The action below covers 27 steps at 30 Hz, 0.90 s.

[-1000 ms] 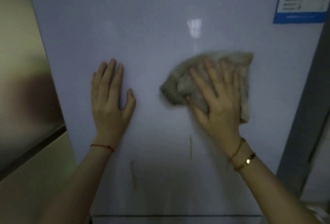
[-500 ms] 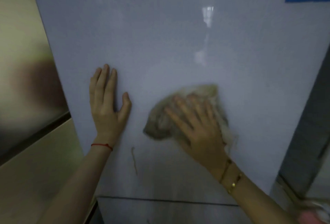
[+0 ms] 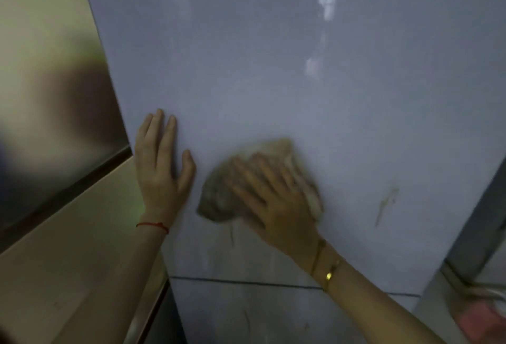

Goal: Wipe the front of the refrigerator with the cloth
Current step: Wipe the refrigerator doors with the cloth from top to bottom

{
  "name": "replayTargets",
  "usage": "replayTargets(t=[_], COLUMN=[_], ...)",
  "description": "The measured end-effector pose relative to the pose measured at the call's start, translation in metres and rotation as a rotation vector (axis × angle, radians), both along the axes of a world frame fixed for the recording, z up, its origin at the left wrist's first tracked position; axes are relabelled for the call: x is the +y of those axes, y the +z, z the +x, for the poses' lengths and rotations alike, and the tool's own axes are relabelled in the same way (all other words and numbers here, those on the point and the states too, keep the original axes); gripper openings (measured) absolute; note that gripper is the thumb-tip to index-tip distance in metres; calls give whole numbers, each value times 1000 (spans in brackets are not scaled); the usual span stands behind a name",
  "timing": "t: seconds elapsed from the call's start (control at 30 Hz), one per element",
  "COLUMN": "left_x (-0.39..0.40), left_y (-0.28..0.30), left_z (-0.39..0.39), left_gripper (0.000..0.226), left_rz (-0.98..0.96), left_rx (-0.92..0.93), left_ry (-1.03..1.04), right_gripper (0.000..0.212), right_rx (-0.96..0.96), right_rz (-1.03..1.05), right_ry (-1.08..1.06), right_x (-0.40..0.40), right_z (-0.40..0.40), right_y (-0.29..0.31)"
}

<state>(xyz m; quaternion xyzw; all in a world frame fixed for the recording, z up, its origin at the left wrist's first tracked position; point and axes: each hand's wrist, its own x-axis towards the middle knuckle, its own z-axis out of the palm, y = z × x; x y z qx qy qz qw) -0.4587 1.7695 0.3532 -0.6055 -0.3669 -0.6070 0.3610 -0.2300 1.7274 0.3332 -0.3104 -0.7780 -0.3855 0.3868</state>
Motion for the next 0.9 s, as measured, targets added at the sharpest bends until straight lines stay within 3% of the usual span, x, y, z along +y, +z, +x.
replayTargets(t=[0.1,0.27,0.33,0.53,0.6,0.7,0.77,0.9], left_x=[1,3,2,-1,-1,0,0,2], left_y=[-13,-15,-16,-14,-15,-15,-16,-16], left_z=[-12,-16,-16,-17,-17,-17,-16,-16], left_gripper=[45,45,45,43,43,43,43,44], left_rz=[5,16,13,6,0,6,13,24], left_rx=[7,11,11,8,8,7,9,-1], left_ry=[1,-26,-37,-49,-54,-47,-49,-59], right_gripper=[40,50,49,34,35,47,51,38], right_rx=[-151,200,236,-207,-124,244,352,-17], right_rz=[-14,79,95,17,38,91,95,9], right_ry=[-16,-134,-115,-72,-105,-197,-201,-128], right_x=[-5,13,17,-1,4,18,18,0], right_z=[-4,-17,-28,-17,-13,-17,-28,-29], right_y=[-27,-2,-19,-91,-76,-38,-38,-90])
